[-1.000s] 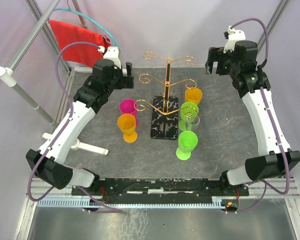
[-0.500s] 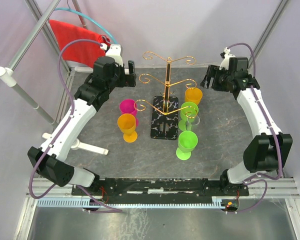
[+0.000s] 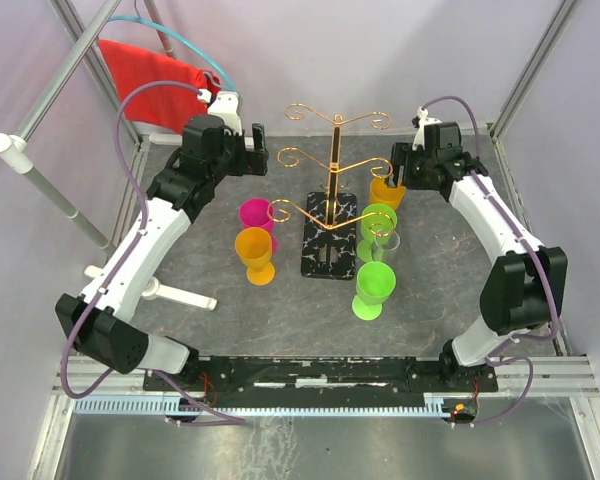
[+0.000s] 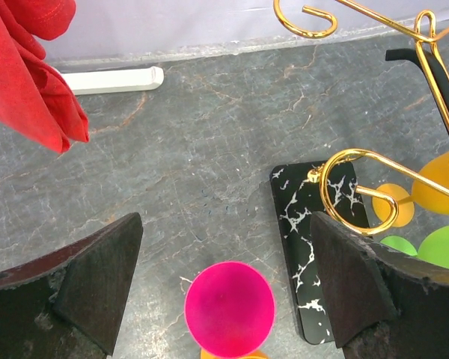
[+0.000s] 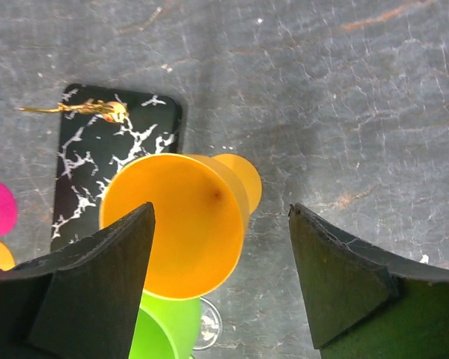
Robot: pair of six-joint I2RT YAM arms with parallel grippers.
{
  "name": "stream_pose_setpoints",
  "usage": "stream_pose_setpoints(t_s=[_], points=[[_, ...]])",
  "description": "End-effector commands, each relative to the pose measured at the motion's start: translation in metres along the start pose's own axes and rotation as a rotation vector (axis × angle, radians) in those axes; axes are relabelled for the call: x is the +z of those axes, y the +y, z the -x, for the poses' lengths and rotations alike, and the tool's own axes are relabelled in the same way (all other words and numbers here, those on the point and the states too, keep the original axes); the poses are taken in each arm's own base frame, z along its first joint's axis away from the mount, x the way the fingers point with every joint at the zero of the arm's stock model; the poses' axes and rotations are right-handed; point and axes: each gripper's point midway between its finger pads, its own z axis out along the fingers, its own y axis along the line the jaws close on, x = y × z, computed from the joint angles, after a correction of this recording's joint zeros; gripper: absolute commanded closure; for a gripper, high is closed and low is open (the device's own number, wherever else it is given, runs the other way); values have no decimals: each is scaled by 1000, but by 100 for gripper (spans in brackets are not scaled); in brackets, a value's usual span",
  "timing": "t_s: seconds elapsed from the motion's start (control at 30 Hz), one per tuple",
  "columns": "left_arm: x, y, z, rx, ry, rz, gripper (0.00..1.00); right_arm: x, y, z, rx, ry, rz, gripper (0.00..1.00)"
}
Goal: Place the wine glass upside down on the wine glass rack
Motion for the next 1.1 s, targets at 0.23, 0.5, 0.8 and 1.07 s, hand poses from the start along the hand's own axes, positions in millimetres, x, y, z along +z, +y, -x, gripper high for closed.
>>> stream_pose_setpoints(t_s=[0.23, 0.5, 0.8, 1.07], points=[[-27, 10, 23, 5, -104, 14, 1, 6, -19, -11, -75, 9, -85, 27], [-27, 6, 20, -33, -105, 0, 1, 8, -23, -28, -115, 42, -82, 58], [-30, 7, 38, -133, -139, 26, 1, -25, -39, -9, -160, -6, -197, 99], [-51, 17, 66, -193, -225, 83, 1, -105, -74, 44, -229, -142, -468, 99]])
